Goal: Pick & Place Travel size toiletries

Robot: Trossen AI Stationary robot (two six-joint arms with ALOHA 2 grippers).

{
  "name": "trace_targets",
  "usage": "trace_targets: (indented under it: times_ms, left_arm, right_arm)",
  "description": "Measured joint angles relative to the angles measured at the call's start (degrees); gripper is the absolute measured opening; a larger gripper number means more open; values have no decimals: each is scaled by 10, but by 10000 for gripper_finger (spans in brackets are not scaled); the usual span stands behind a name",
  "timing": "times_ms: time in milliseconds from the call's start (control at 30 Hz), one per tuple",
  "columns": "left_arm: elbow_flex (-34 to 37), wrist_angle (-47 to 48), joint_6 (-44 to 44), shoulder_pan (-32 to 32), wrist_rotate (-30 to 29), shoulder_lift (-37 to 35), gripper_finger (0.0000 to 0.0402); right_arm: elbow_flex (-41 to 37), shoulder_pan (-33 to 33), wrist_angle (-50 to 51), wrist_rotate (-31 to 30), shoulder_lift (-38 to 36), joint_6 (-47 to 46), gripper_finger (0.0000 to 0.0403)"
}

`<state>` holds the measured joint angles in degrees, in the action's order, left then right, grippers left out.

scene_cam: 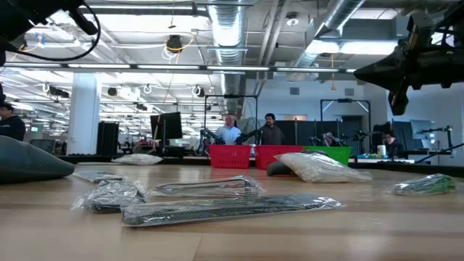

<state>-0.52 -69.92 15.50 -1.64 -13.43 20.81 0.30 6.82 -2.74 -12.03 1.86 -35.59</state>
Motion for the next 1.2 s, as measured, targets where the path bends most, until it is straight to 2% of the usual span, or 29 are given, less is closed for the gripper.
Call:
trace_targets:
  times_ms: [133, 267, 567, 833, 1033, 1200]
  left_arm:
    - [-6, -5, 87, 0, 4, 28, 1]
    - [-6, -4, 117, 0, 33, 57, 1]
    - [-55, -5, 45, 0, 78, 125, 1]
    - [-128, 29, -58, 11, 42, 238, 1]
    - [-188, 77, -63, 14, 62, 307, 1]
    - [-232, 173, -63, 14, 89, 312, 1]
  right_arm:
    - [0, 0, 0, 0, 0, 0, 0]
    - [0, 0, 0, 0, 0, 0, 0]
    - [0, 0, 0, 0, 0, 0, 0]
    - [0, 0, 0, 0, 0, 0, 0]
    - [0, 0, 0, 0, 0, 0, 0]
    - [0, 0, 0, 0, 0, 0, 0]
